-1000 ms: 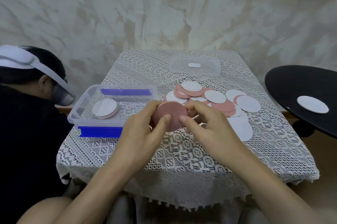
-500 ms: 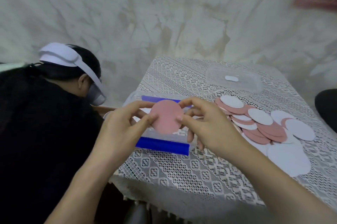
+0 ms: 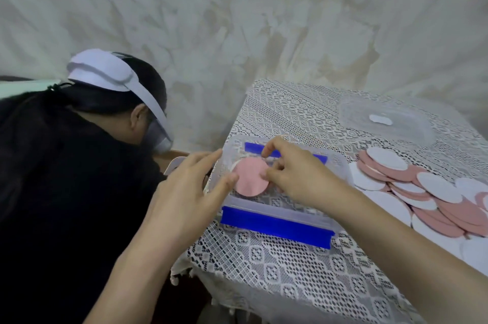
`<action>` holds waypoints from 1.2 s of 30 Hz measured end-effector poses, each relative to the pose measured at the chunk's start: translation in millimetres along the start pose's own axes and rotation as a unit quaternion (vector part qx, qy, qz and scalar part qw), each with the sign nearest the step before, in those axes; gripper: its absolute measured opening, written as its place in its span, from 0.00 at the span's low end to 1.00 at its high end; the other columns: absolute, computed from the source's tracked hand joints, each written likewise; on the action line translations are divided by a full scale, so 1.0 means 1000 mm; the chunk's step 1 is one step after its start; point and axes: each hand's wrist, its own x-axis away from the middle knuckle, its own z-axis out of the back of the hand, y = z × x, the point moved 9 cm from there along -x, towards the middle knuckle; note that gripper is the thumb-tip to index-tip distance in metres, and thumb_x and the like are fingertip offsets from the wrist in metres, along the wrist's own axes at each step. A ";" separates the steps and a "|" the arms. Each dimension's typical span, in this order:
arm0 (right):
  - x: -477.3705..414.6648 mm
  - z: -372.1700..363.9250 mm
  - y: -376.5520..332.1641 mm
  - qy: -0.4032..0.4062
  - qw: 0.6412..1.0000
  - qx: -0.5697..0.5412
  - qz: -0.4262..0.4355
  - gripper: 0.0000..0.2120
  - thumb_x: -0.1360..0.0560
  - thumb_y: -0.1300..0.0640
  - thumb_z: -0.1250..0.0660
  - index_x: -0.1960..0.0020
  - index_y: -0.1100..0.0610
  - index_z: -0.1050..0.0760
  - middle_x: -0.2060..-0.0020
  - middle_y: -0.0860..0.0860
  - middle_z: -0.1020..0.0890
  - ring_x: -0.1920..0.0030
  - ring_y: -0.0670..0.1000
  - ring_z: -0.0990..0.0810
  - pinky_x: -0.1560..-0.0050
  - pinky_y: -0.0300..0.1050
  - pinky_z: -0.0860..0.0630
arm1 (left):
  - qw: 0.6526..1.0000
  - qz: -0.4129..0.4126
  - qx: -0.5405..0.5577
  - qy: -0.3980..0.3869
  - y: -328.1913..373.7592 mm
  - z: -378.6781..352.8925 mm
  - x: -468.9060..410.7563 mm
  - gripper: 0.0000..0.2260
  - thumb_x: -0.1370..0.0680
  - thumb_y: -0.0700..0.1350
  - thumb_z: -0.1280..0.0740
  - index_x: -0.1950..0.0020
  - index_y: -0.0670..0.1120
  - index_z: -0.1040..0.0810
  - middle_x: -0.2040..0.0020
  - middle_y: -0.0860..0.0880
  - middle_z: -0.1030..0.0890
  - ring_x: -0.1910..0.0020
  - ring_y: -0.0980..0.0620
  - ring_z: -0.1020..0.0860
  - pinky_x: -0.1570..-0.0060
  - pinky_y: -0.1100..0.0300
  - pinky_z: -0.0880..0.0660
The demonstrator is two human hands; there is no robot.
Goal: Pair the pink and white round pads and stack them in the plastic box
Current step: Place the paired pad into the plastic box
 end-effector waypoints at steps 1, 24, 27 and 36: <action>-0.001 -0.001 0.000 -0.004 1.000 0.031 0.000 0.08 0.21 0.53 0.32 0.47 0.46 0.30 0.65 0.47 0.18 0.66 0.49 0.20 0.63 0.47 0.27 | 1.000 0.000 -0.004 -0.003 -0.001 -0.001 0.000 0.30 0.25 0.72 0.43 0.26 0.61 0.31 0.33 0.65 0.26 0.37 0.59 0.23 0.40 0.48 0.23; -0.011 -0.018 -0.013 -0.093 0.970 0.221 0.037 0.17 0.25 0.40 0.32 0.44 0.47 0.32 0.54 0.48 0.20 0.56 0.52 0.22 0.61 0.48 0.28 | 0.998 0.027 -0.052 -0.007 0.003 0.003 0.000 0.26 0.22 0.64 0.39 0.25 0.61 0.32 0.30 0.64 0.27 0.42 0.56 0.24 0.43 0.56 0.27; -0.010 -0.018 -0.013 -0.094 0.971 0.217 0.043 0.18 0.24 0.40 0.33 0.42 0.48 0.32 0.52 0.49 0.19 0.55 0.52 0.22 0.58 0.48 0.26 | 0.996 0.024 -0.087 -0.008 0.008 0.003 0.000 0.26 0.22 0.63 0.40 0.25 0.59 0.31 0.30 0.63 0.27 0.39 0.56 0.24 0.44 0.58 0.30; 0.022 0.018 -0.023 -0.029 0.969 0.224 0.104 0.16 0.20 0.41 0.37 0.37 0.48 0.27 0.55 0.44 0.22 0.54 0.50 0.22 0.52 0.49 0.23 | 0.981 -0.004 -0.188 0.044 0.041 0.014 0.002 0.17 0.21 0.62 0.40 0.35 0.59 0.26 0.40 0.59 0.23 0.44 0.53 0.22 0.54 0.55 0.27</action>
